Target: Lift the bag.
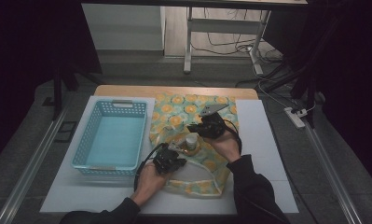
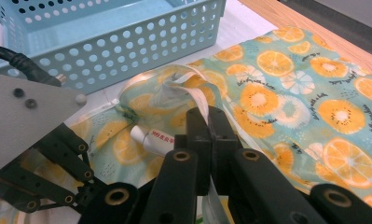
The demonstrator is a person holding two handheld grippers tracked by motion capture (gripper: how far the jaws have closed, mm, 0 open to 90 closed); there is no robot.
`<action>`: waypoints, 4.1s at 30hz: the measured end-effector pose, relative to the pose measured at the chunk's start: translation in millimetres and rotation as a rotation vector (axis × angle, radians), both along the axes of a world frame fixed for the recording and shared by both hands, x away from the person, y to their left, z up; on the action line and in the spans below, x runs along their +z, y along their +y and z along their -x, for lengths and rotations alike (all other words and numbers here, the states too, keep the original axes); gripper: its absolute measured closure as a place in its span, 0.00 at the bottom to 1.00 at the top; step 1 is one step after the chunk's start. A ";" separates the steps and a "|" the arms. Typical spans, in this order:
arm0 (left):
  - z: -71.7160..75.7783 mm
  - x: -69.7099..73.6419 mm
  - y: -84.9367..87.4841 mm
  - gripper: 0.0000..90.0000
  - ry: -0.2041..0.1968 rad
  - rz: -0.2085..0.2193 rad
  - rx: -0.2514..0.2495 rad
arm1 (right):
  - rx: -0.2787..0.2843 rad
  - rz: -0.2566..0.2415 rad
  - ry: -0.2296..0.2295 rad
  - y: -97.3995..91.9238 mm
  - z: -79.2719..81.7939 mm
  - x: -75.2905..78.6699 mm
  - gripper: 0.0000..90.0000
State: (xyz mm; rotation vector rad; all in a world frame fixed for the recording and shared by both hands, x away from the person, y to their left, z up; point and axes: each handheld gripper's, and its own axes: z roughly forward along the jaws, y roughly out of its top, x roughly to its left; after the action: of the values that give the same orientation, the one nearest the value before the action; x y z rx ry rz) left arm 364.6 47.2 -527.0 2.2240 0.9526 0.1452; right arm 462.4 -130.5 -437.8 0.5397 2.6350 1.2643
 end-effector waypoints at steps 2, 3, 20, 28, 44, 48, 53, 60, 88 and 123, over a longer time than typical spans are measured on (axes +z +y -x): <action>0.8 3.1 -0.6 1.00 -0.004 0.002 -0.003 | 0.000 0.001 0.001 -0.4 -0.1 0.2 1.00; 1.1 4.6 -0.9 1.00 -0.007 0.002 -0.006 | 0.000 0.001 0.002 -0.5 -0.1 0.3 1.00; 1.7 28.5 -10.0 1.00 -0.009 -0.021 -0.029 | 0.007 -0.011 0.021 -5.2 2.3 13.2 1.00; -2.7 42.3 -15.7 1.00 -0.001 -0.006 -0.033 | -0.002 -0.018 0.031 -12.5 1.1 18.5 1.00; -13.6 76.0 -5.2 1.00 -0.008 0.034 -0.030 | -0.001 -0.008 0.019 -14.9 1.7 31.4 1.00; -17.0 87.1 -0.4 1.00 -0.006 0.042 -0.037 | 0.001 0.001 0.012 -14.5 1.8 37.2 1.00; -21.8 97.7 2.6 1.00 0.004 0.041 -0.045 | 0.002 0.007 0.013 -15.2 1.3 43.7 1.00; -32.0 108.2 12.5 1.00 0.039 0.083 -0.066 | 0.007 0.004 0.024 -15.3 0.9 50.6 1.00; -59.8 174.7 45.2 1.00 0.023 0.151 -0.086 | 0.032 -0.012 0.008 -11.4 5.7 97.9 1.00; -101.3 273.4 53.4 1.00 -0.108 0.262 -0.034 | -0.039 -0.089 -0.101 -7.9 -15.3 193.7 1.00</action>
State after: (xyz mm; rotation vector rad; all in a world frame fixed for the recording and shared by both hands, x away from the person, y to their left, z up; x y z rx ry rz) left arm 465.8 100.6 -253.6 1.9703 0.8244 0.1159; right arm 477.7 -138.3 -244.1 0.5232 2.4841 1.3644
